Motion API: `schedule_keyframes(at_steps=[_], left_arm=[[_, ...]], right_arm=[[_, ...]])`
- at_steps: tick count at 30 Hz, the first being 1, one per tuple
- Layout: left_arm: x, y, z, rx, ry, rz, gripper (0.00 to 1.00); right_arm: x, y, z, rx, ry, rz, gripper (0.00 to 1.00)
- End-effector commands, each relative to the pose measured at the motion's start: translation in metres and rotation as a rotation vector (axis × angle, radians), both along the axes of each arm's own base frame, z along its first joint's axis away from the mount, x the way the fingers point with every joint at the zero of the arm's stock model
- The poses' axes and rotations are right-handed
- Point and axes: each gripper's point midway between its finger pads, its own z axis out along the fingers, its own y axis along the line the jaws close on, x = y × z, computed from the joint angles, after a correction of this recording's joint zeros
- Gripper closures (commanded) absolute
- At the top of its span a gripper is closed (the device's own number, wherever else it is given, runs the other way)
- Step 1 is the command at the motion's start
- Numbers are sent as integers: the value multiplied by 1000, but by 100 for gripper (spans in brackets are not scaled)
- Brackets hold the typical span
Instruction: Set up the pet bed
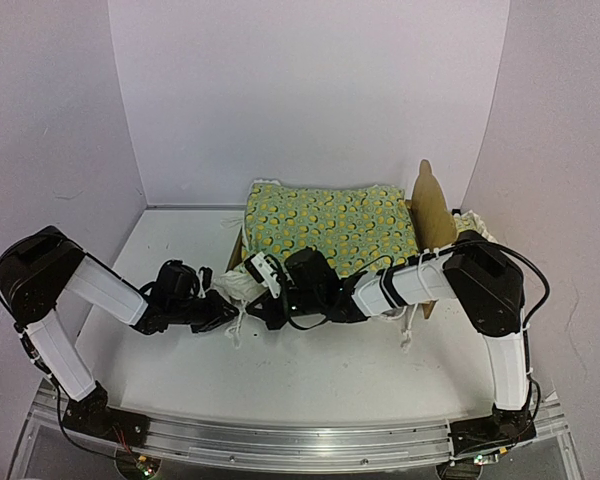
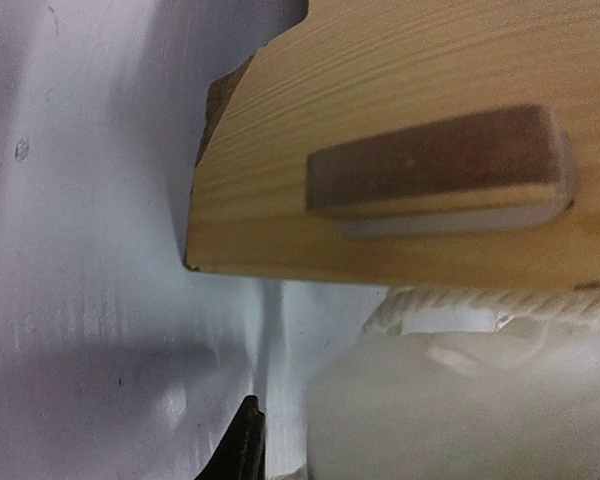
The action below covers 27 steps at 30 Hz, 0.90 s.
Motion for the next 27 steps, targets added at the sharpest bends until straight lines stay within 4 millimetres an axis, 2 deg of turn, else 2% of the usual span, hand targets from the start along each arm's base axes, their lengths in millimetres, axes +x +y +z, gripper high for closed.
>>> schedule_keyframes(at_steps=[1,5,11,15,18,25,27], left_arm=[[21,-14,32,-129,-91,36,83],[24,-14,35,-148,-98,55,78],[24,-14,50,-179,-140,68,76],[23,-14,42,-174,-116,76,77],[24,-15,37,-167,-107,77,83],[32,-22,42,-177,-129,63,87],[32,-24,37,-175,-117,56,87]], right_arm=[[-2,6,25,66,-40,16,100],[-2,5,29,67,-54,19,100],[-2,5,31,69,-63,23,100],[-2,7,33,78,-60,31,100],[-3,7,35,81,-63,30,100],[-3,6,36,84,-62,28,100],[-3,6,37,86,-61,29,100]])
